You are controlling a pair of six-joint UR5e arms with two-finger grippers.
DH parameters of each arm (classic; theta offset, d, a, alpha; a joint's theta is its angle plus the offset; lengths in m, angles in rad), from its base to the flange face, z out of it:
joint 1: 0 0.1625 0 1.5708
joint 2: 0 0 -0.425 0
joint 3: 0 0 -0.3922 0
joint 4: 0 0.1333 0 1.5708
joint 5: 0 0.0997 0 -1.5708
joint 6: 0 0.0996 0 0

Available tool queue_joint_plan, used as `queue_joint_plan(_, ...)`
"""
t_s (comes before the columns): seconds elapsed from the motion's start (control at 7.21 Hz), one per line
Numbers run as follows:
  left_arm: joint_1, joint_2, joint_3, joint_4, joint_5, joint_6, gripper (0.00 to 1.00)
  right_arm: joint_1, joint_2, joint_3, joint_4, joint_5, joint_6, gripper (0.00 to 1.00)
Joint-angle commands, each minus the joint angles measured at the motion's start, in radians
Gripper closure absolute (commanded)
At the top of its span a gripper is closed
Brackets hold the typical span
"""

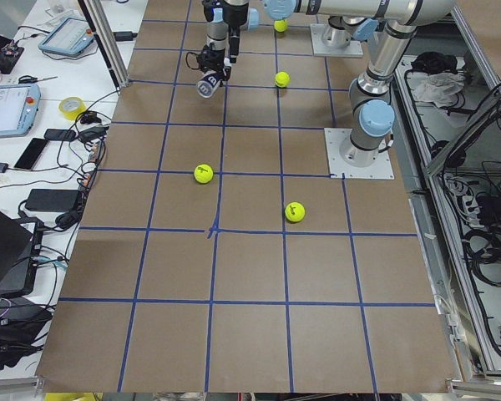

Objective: Lift up tennis ball bucket
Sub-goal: 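Carry the can with the right gripper toward the table center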

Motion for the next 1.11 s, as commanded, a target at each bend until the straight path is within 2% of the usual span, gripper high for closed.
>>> queue_joint_plan(0.0, 0.000, 0.000, 0.000, 0.000, -0.001, 0.000, 0.00, 0.017, 0.001, 0.033, -0.075, 0.018, -0.027, 0.13)
queue_joint_plan(0.28, 0.000, 0.000, 0.000, 0.000, -0.003, 0.000, 0.00, 0.037, 0.001, 0.063, -0.104, 0.034, -0.033, 0.18)
queue_joint_plan(0.42, 0.000, 0.000, 0.000, 0.000, -0.004, 0.000, 0.00, 0.039, 0.008, 0.068, -0.196, 0.107, -0.031, 0.00)
queue_joint_plan(0.55, 0.000, -0.002, 0.000, 0.000, -0.004, 0.000, 0.00, 0.040, 0.015, 0.070, -0.201, 0.142, -0.027, 0.00)
queue_joint_plan(0.69, 0.000, -0.002, 0.000, 0.000, -0.004, 0.000, 0.00, 0.040, 0.014, 0.070, -0.183, 0.146, -0.020, 0.00)
queue_joint_plan(0.83, 0.002, 0.000, 0.000, 0.000, -0.004, 0.000, 0.00, 0.048, 0.009, 0.068, -0.108, 0.160, -0.008, 0.00)
queue_joint_plan(0.97, 0.000, 0.000, 0.000, 0.000, -0.004, 0.000, 0.00, 0.051, 0.002, 0.067, -0.101, 0.163, -0.008, 0.00)
